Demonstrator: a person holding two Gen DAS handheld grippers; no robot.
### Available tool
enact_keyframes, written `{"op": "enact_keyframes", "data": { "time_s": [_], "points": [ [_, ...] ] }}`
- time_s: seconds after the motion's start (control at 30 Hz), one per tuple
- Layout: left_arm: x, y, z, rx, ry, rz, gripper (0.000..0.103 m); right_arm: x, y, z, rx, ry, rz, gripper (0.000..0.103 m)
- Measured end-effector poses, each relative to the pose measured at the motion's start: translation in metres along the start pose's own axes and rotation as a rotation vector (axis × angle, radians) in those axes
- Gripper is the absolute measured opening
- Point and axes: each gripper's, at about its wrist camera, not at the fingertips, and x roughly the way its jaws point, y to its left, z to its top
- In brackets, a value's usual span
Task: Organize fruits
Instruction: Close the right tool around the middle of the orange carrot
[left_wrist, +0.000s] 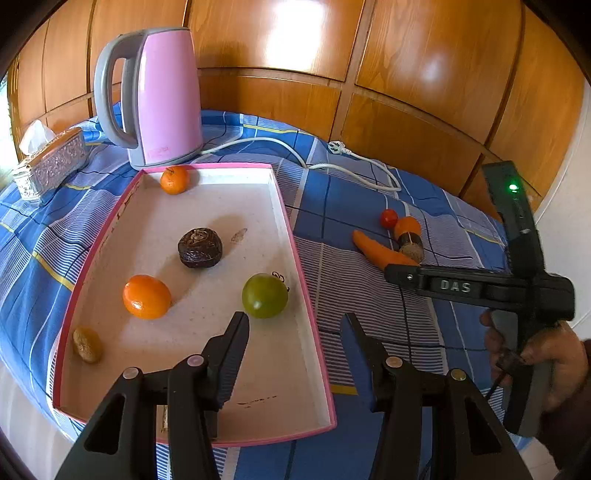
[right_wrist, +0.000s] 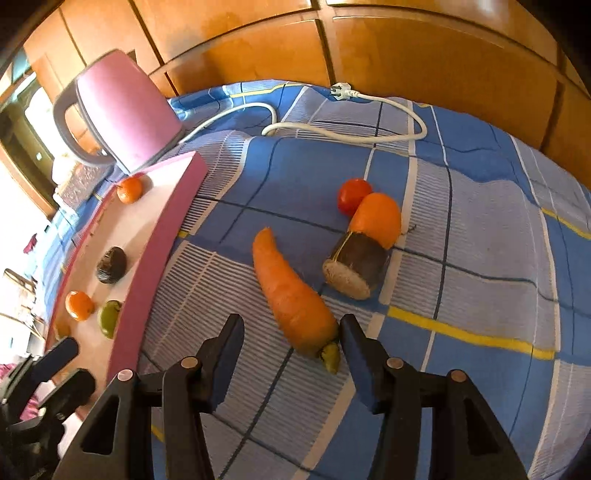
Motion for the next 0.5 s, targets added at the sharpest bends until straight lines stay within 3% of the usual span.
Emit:
{"op": "enact_keyframes", "data": {
  "time_s": [0.33,0.5],
  "points": [
    [0.000,0.002,0.002,-0.013,0.001,0.005,0.052,0.020,0.014,0.013,-0.128,0.032,-0.053,0.032],
    [0.000,0.002,0.003,-0.012,0.003,0.008,0.052,0.014,0.024,0.002,-0.160,0.050,-0.045,0.030]
  ]
}}
